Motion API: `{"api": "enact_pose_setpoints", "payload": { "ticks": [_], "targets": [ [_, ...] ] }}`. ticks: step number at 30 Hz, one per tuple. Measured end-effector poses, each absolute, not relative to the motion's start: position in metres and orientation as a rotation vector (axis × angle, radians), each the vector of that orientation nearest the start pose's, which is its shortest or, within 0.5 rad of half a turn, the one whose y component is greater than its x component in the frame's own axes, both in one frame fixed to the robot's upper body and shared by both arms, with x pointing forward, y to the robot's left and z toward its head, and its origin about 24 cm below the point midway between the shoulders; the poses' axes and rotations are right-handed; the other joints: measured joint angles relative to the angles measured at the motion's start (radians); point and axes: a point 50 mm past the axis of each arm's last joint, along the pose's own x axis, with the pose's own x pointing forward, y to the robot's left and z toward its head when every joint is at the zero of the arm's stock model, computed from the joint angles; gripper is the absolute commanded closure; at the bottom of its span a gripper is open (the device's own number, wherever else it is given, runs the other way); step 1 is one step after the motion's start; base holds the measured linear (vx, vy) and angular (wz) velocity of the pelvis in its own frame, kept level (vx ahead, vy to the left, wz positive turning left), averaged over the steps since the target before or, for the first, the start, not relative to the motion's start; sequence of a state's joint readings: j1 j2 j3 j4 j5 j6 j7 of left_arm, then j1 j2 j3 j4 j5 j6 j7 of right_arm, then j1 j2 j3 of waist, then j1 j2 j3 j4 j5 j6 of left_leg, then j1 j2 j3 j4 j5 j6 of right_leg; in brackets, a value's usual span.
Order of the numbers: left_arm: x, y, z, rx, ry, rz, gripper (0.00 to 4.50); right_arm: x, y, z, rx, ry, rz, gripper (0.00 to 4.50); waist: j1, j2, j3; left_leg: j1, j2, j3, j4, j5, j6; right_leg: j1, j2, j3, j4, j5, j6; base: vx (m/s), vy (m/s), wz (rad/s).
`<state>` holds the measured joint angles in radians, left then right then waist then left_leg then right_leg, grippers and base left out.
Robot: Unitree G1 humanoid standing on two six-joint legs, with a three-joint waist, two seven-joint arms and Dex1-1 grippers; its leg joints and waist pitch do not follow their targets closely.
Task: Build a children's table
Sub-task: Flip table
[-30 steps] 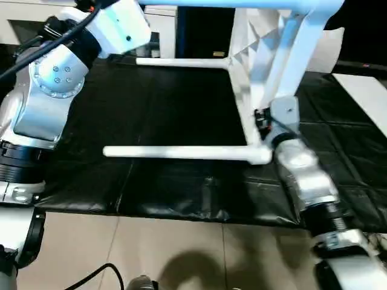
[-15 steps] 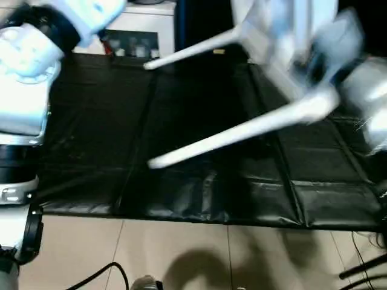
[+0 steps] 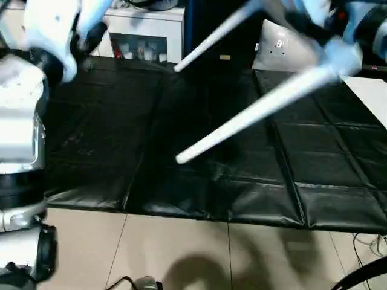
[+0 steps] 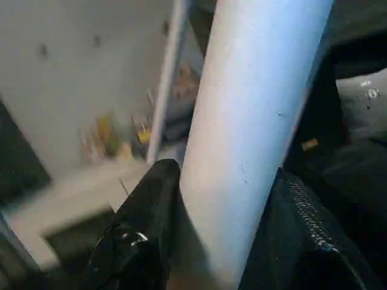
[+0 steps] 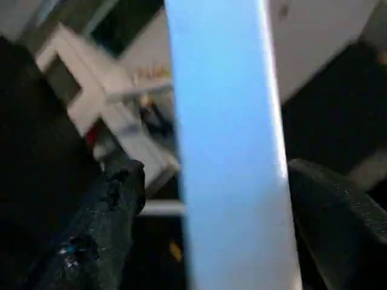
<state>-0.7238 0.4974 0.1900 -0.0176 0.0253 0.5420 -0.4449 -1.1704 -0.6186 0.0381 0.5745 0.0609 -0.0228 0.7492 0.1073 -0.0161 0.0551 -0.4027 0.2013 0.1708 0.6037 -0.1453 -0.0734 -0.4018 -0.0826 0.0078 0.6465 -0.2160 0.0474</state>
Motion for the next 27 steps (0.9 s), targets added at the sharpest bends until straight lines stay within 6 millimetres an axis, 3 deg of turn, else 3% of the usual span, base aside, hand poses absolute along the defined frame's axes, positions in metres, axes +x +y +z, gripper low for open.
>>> {"api": "enact_pose_setpoints", "payload": {
  "ticks": [3, 4, 6, 8, 11, 15, 19, 22, 27],
  "targets": [
    [0.339, 0.223, 0.236, 0.374, -0.134, -0.194, 2.73, 0.37, -0.181, 0.329, -0.606, -0.517, 0.618, 0.08, 0.0, -0.005, 0.002, -0.001, 0.0, -0.002, 0.0, 0.0, 0.0, -0.001, -0.002, -0.005, -0.001, 0.0, 0.0, 0.0, 0.0, 0.0],
    [0.341, 0.218, 0.229, 0.36, -0.121, -0.232, 2.73, 0.37, -0.174, 0.327, -0.573, -0.545, 0.66, 0.02, 0.001, -0.013, 0.008, -0.004, 0.001, -0.002, 0.0, 0.0, 0.0, -0.001, -0.006, -0.013, -0.001, 0.0, 0.0, 0.0, 0.0, 0.0],
    [0.341, 0.212, 0.224, 0.381, -0.126, -0.287, 2.78, 0.368, -0.172, 0.328, -0.484, -0.592, 0.698, 0.0, 0.004, -0.019, 0.011, -0.012, 0.004, -0.003, 0.0, 0.0, 0.0, -0.002, -0.009, -0.021, -0.006, 0.002, -0.004, 0.0, 0.0, 0.0],
    [0.341, 0.21, 0.218, 0.387, -0.134, -0.318, 2.85, 0.359, -0.176, 0.331, -0.386, -0.666, 0.724, 0.0, 0.008, -0.022, 0.009, -0.021, 0.004, -0.002, 0.0, 0.001, 0.001, -0.001, -0.009, -0.022, -0.013, 0.017, -0.015, 0.0, 0.0, 0.0],
    [0.34, 0.216, 0.214, 0.395, -0.135, -0.319, 2.9, 0.351, -0.19, 0.319, -0.257, -0.696, 0.707, 0.0, 0.009, -0.024, 0.008, -0.021, 0.005, -0.001, 0.002, 0.008, 0.01, 0.001, -0.009, -0.023, -0.016, 0.029, -0.018, 0.0, 0.0, 0.0],
    [0.339, 0.219, 0.213, 0.408, -0.158, -0.334, 2.93, 0.345, -0.206, 0.286, -0.087, -0.683, 0.616, 0.0, 0.01, -0.024, 0.008, -0.022, 0.005, 0.0, 0.001, 0.008, 0.01, 0.0, -0.01, -0.023, -0.016, 0.029, -0.016, 0.0, 0.0, 0.0],
    [0.338, 0.223, 0.213, 0.419, -0.182, -0.357, 2.93, 0.336, -0.224, 0.229, 0.019, -0.559, 0.532, 0.0, 0.008, -0.022, 0.008, -0.022, 0.005, 0.0, -0.001, 0.008, 0.01, -0.001, -0.009, -0.022, -0.016, 0.027, -0.01, 0.0, 0.0, 0.0],
    [0.338, 0.227, 0.212, 0.421, -0.188, -0.366, 2.93, 0.33, -0.232, 0.191, 0.083, -0.456, 0.449, 0.0, 0.003, -0.015, 0.008, -0.022, 0.005, 0.0, -0.003, 0.008, 0.01, -0.003, -0.009, -0.022, -0.015, 0.026, -0.009, 0.0, 0.0, 0.0],
    [0.337, 0.23, 0.214, 0.437, -0.203, -0.38, 2.93, 0.333, -0.236, 0.172, 0.128, -0.383, 0.325, 0.0, -0.001, -0.012, 0.008, -0.019, 0.005, 0.0, -0.005, 0.008, 0.009, -0.003, -0.008, -0.021, -0.015, 0.026, -0.008, 0.0, 0.0, 0.0]
  ]
}}
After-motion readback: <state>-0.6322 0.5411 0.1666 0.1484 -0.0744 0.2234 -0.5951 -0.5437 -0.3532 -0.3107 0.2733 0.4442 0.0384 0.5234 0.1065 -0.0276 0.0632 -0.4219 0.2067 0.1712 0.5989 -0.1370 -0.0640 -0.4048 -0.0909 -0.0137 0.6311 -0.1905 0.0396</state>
